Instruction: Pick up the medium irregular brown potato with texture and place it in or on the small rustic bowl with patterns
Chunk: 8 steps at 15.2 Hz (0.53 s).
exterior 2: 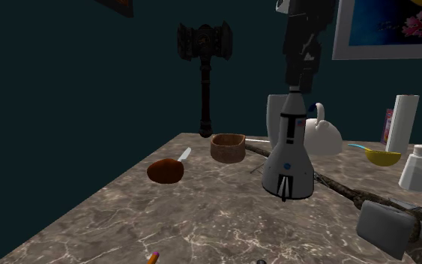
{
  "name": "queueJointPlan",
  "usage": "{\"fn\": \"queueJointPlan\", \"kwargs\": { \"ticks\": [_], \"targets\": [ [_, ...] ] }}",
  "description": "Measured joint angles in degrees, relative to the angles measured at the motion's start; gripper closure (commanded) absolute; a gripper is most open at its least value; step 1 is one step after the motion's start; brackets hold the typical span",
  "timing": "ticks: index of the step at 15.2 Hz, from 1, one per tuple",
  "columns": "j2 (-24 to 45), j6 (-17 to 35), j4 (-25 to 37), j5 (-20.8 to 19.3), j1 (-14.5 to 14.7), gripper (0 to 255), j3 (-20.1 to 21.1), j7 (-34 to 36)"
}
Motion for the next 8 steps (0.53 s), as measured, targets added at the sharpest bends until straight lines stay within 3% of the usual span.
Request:
{"fn": "queueJointPlan", "kwargs": {
  "ticks": [8],
  "targets": [
    [17.33,9.29,6.47,5.47,2.66,0,-3.55,-14.18]
  ]
}}
